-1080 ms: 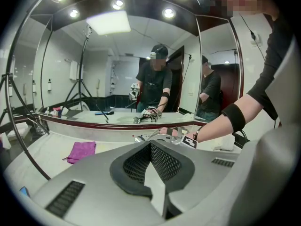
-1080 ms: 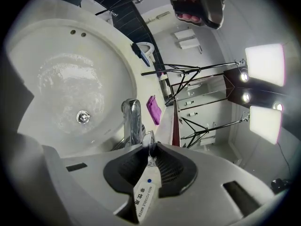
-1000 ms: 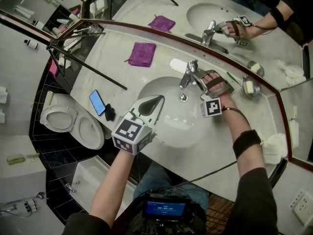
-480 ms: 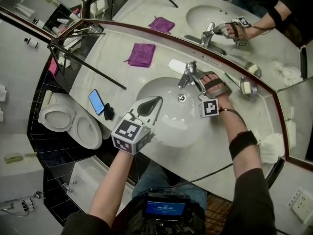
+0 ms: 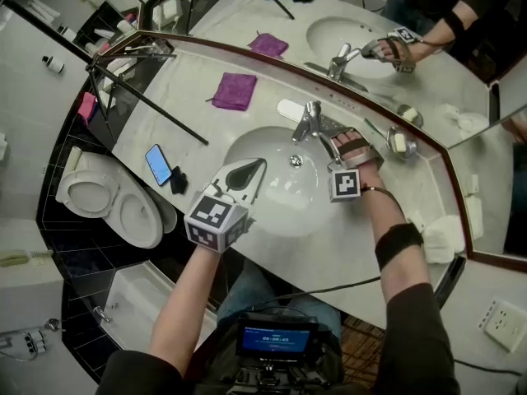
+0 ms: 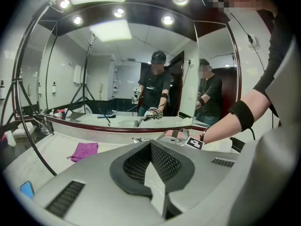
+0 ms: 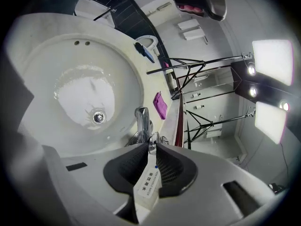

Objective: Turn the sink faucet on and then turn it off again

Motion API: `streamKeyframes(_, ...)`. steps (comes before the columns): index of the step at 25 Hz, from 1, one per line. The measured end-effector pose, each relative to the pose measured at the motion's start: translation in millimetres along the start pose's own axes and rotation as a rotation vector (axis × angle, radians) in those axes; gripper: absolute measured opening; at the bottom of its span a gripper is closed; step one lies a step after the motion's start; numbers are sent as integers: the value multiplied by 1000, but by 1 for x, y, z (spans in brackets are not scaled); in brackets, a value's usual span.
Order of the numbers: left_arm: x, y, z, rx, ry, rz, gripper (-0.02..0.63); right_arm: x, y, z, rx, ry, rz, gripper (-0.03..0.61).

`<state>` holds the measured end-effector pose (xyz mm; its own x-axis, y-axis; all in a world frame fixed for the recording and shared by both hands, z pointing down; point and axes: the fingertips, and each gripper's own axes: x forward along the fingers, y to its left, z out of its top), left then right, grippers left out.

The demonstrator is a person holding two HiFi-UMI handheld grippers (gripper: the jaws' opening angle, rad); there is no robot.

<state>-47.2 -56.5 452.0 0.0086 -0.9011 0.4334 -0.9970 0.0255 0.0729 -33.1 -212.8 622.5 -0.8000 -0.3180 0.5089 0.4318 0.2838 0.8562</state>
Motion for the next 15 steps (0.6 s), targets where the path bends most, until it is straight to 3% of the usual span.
streamKeyframes(7, -23, -11, 9, -4, -23, 9, 2, -46, 19, 6, -20, 13, 72, 15)
streamKeyframes(15, -40, -19, 25, -21, -65, 14, 2, -102, 70, -2, -15, 55, 257, 15)
